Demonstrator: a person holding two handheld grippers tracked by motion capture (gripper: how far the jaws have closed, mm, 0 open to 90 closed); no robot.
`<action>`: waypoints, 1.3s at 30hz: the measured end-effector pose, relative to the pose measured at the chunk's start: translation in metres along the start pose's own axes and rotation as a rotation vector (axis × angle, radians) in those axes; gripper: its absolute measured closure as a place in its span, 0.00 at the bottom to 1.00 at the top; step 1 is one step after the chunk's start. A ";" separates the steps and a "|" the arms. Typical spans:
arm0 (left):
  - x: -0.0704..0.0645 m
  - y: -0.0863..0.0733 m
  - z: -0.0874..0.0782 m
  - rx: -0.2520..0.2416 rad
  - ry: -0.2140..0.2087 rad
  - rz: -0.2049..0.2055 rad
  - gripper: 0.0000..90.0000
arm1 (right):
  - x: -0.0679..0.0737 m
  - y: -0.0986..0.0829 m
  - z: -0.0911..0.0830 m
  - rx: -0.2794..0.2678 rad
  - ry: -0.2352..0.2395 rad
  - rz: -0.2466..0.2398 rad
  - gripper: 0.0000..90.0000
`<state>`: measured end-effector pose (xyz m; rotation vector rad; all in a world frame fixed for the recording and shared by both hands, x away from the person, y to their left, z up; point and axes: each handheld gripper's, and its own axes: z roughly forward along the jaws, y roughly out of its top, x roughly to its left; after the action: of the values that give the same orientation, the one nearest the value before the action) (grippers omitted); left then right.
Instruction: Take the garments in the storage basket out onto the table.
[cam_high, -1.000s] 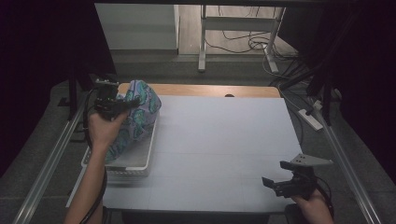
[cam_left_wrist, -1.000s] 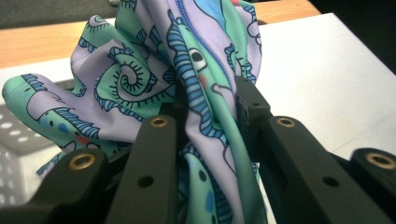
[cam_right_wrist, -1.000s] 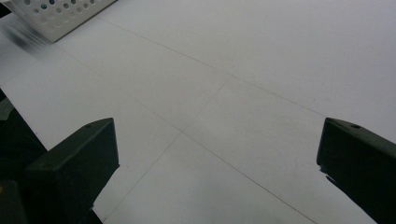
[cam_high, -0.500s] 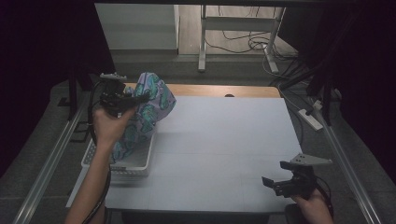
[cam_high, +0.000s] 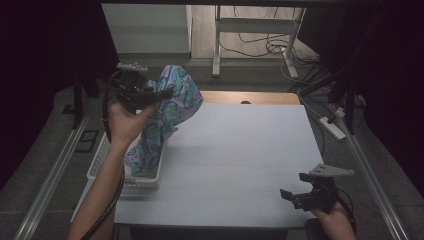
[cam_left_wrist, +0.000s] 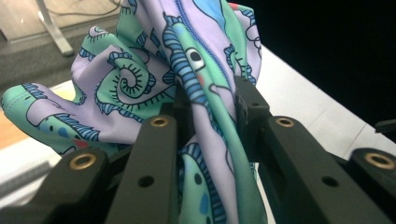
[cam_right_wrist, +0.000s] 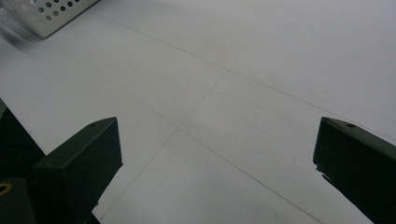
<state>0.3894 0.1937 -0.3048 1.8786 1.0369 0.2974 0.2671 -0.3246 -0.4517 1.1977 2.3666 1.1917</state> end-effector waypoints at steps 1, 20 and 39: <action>-0.003 0.007 -0.001 -0.012 -0.014 0.005 0.81 | 0.000 0.000 0.000 -0.001 0.000 0.000 0.01; -0.042 0.061 -0.001 -0.087 -0.100 0.095 0.82 | -0.001 0.000 -0.001 -0.006 0.003 0.007 0.02; -0.089 0.103 0.025 -0.117 -0.248 0.157 0.82 | -0.002 -0.001 -0.002 -0.013 0.010 0.012 0.02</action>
<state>0.4040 0.0896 -0.2150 1.8396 0.6932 0.2044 0.2670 -0.3272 -0.4515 1.2061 2.3585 1.2176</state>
